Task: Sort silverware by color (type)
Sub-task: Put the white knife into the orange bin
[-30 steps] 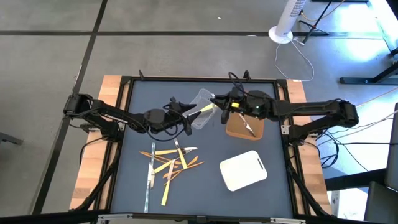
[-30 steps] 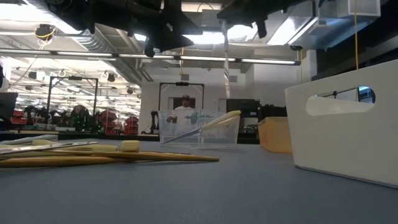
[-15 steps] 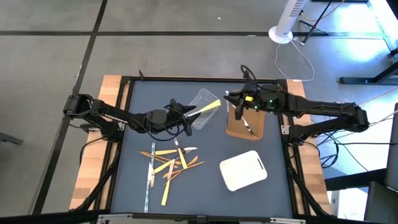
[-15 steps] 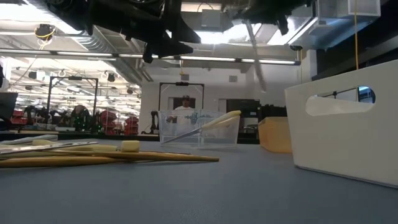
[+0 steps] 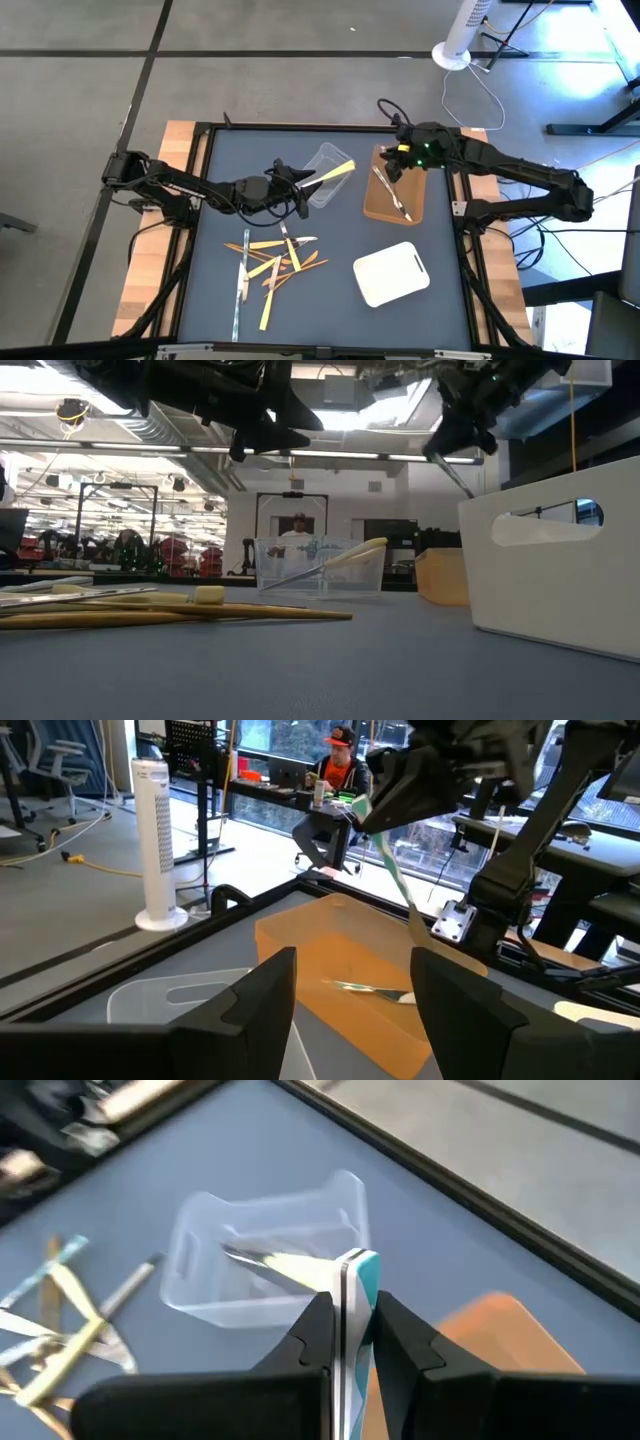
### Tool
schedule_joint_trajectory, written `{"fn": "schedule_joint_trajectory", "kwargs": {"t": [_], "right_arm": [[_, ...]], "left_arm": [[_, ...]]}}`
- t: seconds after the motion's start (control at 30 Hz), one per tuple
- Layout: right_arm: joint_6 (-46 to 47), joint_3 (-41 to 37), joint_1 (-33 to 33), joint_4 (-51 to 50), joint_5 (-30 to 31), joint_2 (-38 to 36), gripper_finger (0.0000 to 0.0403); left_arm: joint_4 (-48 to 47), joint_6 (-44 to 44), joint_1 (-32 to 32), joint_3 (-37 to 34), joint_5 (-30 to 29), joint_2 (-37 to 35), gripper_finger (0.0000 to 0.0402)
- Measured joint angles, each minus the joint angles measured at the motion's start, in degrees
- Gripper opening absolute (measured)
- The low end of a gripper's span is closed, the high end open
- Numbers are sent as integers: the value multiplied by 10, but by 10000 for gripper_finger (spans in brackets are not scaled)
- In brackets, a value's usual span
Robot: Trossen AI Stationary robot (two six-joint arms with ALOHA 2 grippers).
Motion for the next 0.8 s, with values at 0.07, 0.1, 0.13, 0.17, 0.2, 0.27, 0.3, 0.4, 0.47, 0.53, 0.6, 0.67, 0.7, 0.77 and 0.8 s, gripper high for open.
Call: {"fn": "schedule_joint_trajectory", "kwargs": {"t": [0.07,0.1,0.13,0.17,0.2,0.27,0.3,0.4,0.47,0.53,0.6,0.67,0.7,0.77,0.8], "right_arm": [[0,-2,-13,-9,0,4,32],[-1,-7,-18,-9,0,7,32],[-2,-12,-23,-9,0,9,32],[-4,-18,-28,-11,0,13,32],[-8,-23,-32,-11,0,17,32],[-13,-33,-37,-10,-3,26,32],[-13,-38,-40,-11,-3,31,32],[-13,-48,-43,-11,-3,50,32],[-14,-53,-43,-9,-3,63,32],[-14,-59,-43,-9,-3,78,32],[-14,-64,-43,-8,-3,92,32],[-14,-68,-43,-6,-2,108,32],[-13,-70,-43,-4,2,116,32],[-14,-70,-43,-5,8,132,32],[-14,-70,-43,-4,9,140,32]], "left_arm": [[0,-2,0,0,0,0,192],[-1,-2,0,0,0,0,192],[-1,-2,0,0,0,0,192],[-2,-2,0,0,0,0,192],[-2,-2,0,0,0,0,192],[-2,-2,0,0,0,0,192],[-2,-2,0,0,0,0,192],[-2,-2,0,0,0,0,192],[-2,-2,0,0,0,0,192],[-2,-2,0,0,0,0,192],[-2,-3,0,0,0,0,192],[-2,-3,0,0,0,0,192],[-2,-3,0,0,0,0,192],[-2,-3,0,0,0,0,192],[-2,-3,0,0,0,0,192]]}}
